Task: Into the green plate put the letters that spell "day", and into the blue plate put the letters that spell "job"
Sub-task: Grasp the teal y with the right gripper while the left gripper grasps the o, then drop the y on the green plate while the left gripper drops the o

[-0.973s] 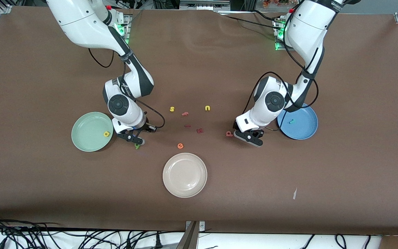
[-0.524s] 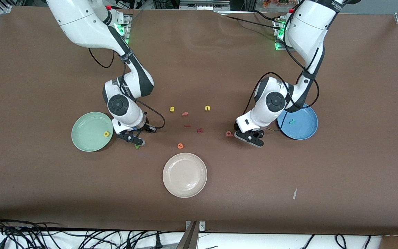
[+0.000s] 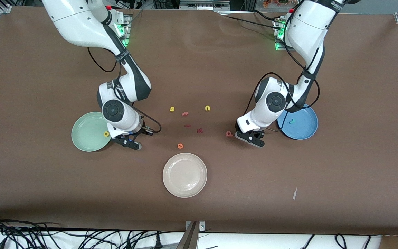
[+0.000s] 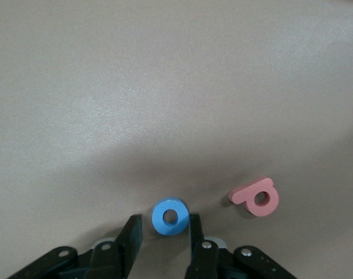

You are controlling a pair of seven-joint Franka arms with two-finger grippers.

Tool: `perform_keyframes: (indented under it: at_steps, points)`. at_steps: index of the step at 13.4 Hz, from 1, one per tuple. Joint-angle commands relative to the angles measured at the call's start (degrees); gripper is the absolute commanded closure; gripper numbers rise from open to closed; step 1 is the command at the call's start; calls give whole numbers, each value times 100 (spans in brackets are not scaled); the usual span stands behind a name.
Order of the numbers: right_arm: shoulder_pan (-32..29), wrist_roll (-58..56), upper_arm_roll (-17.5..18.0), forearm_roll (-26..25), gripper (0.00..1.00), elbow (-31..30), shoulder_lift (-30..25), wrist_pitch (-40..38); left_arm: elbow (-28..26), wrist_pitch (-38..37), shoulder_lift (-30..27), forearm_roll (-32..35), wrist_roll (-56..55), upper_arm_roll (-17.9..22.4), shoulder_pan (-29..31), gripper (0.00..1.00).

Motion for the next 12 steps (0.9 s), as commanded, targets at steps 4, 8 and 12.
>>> perform_keyframes:
  at_steps: [4,8,12]
  points:
    - [-499,-1159,4,9,98,420,-76,-852,266,44,218,-146,2,103,-191,58]
    - [-535,-2038,-329,9,98,359,-217,-1045,266,44,219,-120,19,112,-191,76]
    - [-543,-3049,-777,9,98,254,-252,-1081,266,44,192,-111,54,112,-173,100]
